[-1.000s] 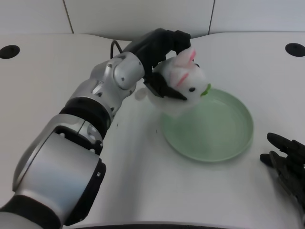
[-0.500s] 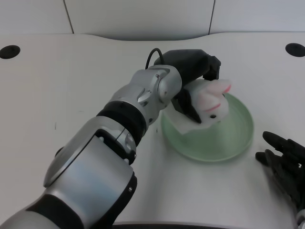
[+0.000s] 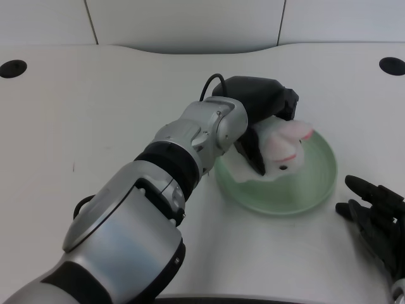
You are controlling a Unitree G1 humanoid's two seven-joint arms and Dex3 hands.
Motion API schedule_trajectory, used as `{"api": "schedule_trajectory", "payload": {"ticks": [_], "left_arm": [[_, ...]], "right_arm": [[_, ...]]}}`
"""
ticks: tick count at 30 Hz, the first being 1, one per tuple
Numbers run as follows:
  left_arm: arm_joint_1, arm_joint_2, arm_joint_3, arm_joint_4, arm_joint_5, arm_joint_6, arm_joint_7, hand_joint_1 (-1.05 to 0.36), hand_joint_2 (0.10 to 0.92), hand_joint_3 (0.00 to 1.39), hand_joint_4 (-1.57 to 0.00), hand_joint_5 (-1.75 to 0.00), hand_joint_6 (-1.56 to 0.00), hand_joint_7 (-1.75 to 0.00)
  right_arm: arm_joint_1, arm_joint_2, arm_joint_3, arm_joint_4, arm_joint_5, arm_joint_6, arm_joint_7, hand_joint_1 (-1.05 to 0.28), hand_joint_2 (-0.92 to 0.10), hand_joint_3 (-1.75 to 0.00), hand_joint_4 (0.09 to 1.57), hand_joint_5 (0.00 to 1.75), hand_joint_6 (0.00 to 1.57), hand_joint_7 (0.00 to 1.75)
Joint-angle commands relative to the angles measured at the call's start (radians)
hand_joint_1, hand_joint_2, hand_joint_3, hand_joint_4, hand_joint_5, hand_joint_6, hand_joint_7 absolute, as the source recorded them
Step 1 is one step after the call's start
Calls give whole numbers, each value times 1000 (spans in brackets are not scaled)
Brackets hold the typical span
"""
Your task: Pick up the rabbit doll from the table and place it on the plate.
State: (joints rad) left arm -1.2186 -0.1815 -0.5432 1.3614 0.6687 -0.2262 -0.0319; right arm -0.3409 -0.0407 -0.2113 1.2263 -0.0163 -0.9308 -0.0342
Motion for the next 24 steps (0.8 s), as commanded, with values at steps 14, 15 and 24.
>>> {"api": "schedule_trajectory", "payload": {"ticks": [14, 15, 24], "left_arm": [[-13, 20, -90, 12, 78, -29, -75, -921, 845, 11, 0, -34, -80, -7], [-13, 21, -92, 12, 80, -28, -76, -943, 850, 11, 0, -13, -61, -5], [-15, 60, -29, 3, 27, -63, -79, -1026, 880, 16, 1, 1, 1, 1]], "right_arm": [[28, 5, -7, -1, 24, -26, 19, -407, -921, -332, 870, 492, 867, 0], [28, 5, -7, -3, 25, -23, 20, -413, -921, -334, 876, 496, 865, 0], [28, -1, -15, -18, 50, 8, 49, -435, -921, -336, 864, 506, 850, 4]]}}
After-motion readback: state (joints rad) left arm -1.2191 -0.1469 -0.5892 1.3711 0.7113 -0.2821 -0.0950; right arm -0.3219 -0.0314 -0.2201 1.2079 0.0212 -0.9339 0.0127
